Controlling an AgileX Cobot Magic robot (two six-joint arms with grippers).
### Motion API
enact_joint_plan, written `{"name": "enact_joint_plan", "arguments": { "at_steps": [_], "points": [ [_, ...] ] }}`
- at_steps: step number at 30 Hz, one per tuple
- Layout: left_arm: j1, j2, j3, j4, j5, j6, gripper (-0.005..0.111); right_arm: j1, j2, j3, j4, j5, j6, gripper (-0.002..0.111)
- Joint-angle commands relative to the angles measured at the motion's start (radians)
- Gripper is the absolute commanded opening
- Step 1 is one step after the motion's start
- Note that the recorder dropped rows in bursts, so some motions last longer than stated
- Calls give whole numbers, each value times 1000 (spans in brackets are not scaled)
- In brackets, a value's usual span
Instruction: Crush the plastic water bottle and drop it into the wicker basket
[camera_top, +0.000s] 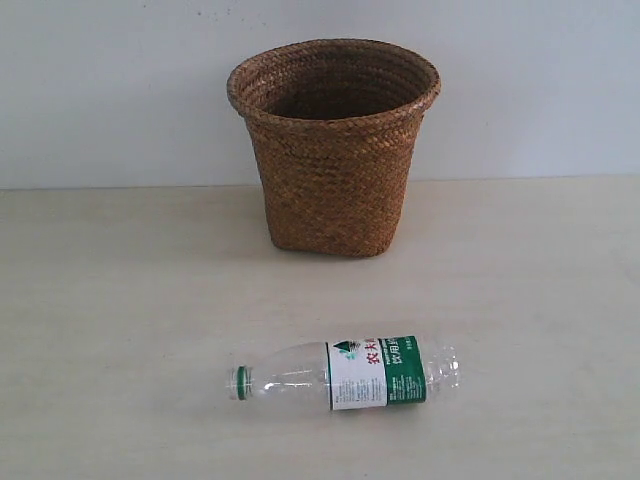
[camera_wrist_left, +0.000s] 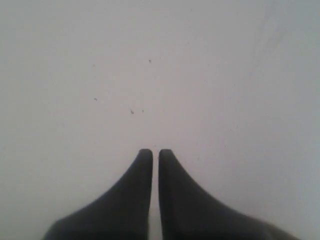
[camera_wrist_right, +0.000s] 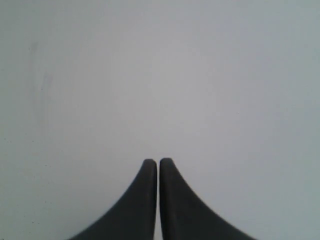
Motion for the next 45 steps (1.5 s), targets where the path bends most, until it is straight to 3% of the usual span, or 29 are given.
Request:
{"name": "enact_joint_plan", "arguments": {
  "at_steps": [1,6,12,17,20,24,34,38,45],
  "points": [
    [0,173,-140,192,173,-9,4,-4,155,-112,-8,52,-71,0],
    [-15,342,-290,315,429,1,4,-4,303,-223,-92,200,-86,0],
    [-132,506,-395,288,680,248,4,-2,470,-334,-170,398,-86,0],
    [-248,646,-482,199,855,437,4,15,619,-413,-184,590,-163,0],
    [-316,731,-532,99,936,634,4,68,705,-476,-182,721,-274,0],
    [-363,816,-579,-46,992,816,4,146,811,-557,-174,888,-361,0],
    [-387,951,-632,-440,1102,1307,4,259,999,-678,240,1120,-804,0],
    [-387,1009,-662,-507,1199,1451,4,287,1077,-714,344,1198,-872,0],
    [-389,1106,-681,-514,1231,1565,4,337,1199,-761,371,1267,-889,0]
  ]
}}
